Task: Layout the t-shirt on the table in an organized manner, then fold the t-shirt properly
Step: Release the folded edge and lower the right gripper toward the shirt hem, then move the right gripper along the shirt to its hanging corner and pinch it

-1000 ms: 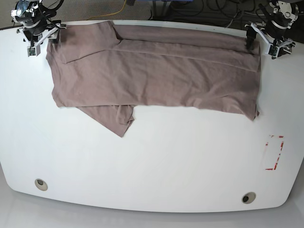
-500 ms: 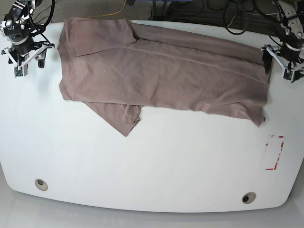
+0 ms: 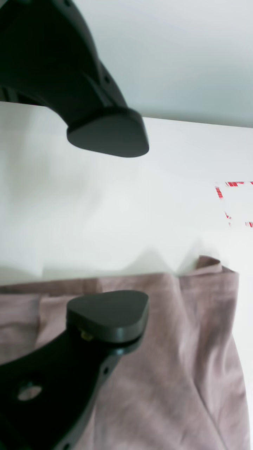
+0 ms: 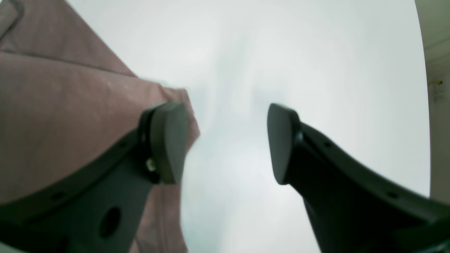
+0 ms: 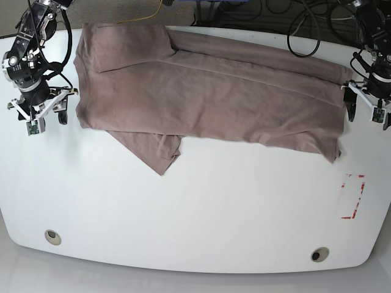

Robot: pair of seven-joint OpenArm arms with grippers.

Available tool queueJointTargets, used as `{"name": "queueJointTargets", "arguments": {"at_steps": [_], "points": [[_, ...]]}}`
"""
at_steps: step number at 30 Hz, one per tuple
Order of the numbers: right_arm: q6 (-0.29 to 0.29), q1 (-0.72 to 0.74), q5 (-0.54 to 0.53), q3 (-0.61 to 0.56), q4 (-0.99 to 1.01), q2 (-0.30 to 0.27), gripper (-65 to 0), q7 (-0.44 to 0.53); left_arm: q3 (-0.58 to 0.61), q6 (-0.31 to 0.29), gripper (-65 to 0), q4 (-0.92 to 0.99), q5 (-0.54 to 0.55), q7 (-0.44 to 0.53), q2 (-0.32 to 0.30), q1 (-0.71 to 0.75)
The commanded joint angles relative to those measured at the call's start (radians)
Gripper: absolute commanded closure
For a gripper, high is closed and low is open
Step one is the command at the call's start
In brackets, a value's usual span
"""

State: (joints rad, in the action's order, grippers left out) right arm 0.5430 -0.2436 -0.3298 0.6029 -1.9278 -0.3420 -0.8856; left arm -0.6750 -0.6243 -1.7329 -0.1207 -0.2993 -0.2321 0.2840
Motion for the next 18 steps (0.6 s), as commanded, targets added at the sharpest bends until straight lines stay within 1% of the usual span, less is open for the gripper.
{"name": "queueJointTargets", "arguments": {"at_steps": [1,6,10,14,18], "points": [[-0.004,0.023,-0.009,-0.021,-0.014,-0.016,-35.5,0.021,-0.004,0.007,-56.4,-0.019,0.011,0.024,-0.003,-0.013],[-0.004,0.026,-0.007,-0.033,0.006,0.014,-35.5,0.021,-0.001,0.007,-56.4,-0.019,0.011,0.024,0.000,-0.013],[-0.001,0.040,-0.009,-0.036,0.049,0.022,-35.6,0.021,-0.001,0.007,-56.4,-0.016,0.009,0.024,0.000,-0.009],[0.002,0.088,-0.012,-0.042,0.107,0.024,-35.6,0.021,-0.001,0.007,-56.4,-0.014,0.009,0.024,0.000,0.002],[0.004,0.160,-0.012,-0.108,0.158,0.025,-35.6,0.021,0.001,0.007,-56.4,-0.014,0.009,0.024,0.000,0.002]]}}
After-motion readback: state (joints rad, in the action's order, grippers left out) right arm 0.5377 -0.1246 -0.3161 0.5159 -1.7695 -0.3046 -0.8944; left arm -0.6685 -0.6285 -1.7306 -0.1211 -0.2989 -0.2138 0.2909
